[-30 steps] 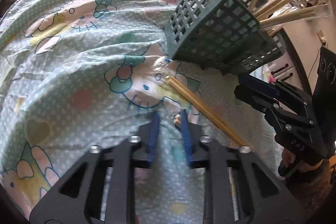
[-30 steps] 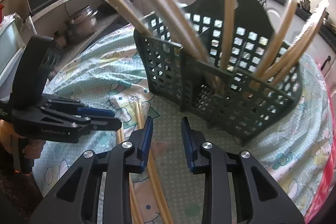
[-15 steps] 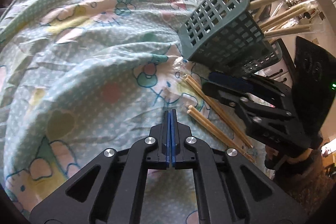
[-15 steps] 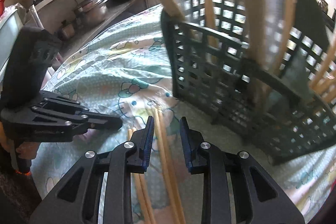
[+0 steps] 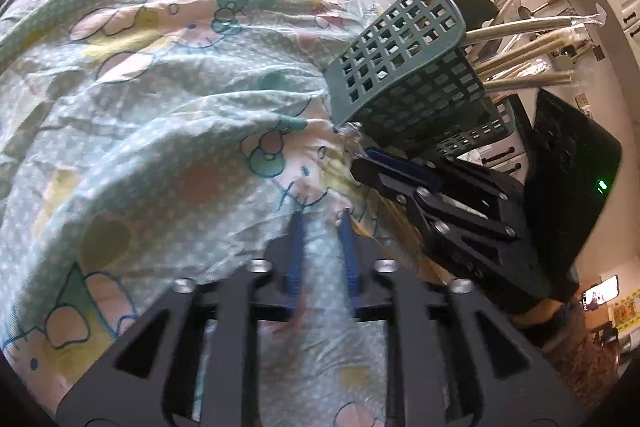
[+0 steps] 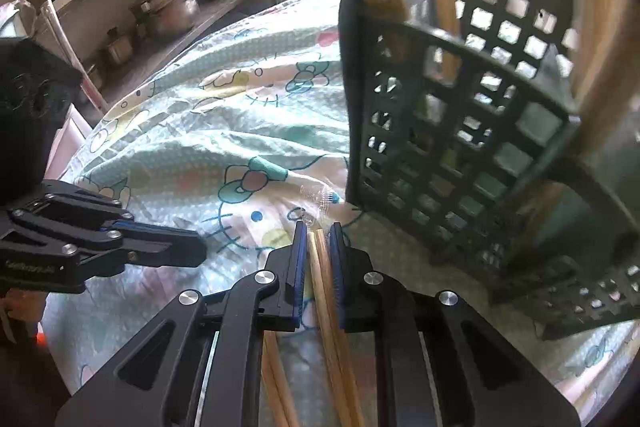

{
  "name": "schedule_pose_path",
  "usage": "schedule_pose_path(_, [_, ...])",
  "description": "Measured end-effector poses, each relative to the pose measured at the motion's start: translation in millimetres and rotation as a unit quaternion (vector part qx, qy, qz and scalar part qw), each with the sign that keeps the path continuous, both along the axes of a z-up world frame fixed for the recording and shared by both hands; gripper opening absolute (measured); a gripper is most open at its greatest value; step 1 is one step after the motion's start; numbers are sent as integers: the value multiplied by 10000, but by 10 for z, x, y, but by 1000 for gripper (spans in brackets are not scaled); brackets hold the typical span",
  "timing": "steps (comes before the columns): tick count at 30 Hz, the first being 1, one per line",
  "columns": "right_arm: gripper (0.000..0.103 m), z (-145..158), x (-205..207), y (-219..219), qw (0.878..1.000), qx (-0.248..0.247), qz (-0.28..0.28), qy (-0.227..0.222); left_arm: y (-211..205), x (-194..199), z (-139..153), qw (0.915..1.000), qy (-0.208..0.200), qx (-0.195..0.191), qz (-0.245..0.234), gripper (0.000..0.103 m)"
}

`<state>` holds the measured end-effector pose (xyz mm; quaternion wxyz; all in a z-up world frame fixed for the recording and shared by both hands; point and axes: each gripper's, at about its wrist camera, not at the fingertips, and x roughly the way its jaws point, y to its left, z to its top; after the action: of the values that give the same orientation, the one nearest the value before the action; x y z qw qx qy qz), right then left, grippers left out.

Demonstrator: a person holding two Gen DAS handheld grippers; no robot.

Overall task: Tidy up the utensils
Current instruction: 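Lift the held chopsticks with both tools up over the green caddy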

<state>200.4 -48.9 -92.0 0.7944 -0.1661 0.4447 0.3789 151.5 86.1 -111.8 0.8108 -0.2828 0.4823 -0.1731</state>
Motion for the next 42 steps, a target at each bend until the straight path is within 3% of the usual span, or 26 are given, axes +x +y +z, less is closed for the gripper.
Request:
schedule_pose_path(7, [7, 321, -200, -299, 9993, 272, -18, -251, -195, 175, -3, 9996, 39, 230, -125, 23])
schedule_pose_path(10, [6, 456, -298, -410, 9986, 326, 6, -406, -252, 225, -21, 9990, 93, 421, -117, 5])
schedule_pose_path(15, [6, 656, -427, -611, 9970, 485, -45, -600, -284, 224, 25, 9983, 20, 559, -174, 1])
schedule_pose_path(25, [5, 1033, -550, -956, 9908, 894, -389, -941, -385, 107, 609, 9955, -735, 522, -297, 0])
schedule_pose_path(33, [5, 1321, -639, -1161, 9836, 1197, -579, -1218, -688, 35, 1170, 9867, -1418, 454, -650, 0])
schedule_pose_path(42, [5, 1568, -670, -1323, 9759, 1420, -712, -1496, -969, 47, 1558, 9764, -1876, 494, -950, 0])
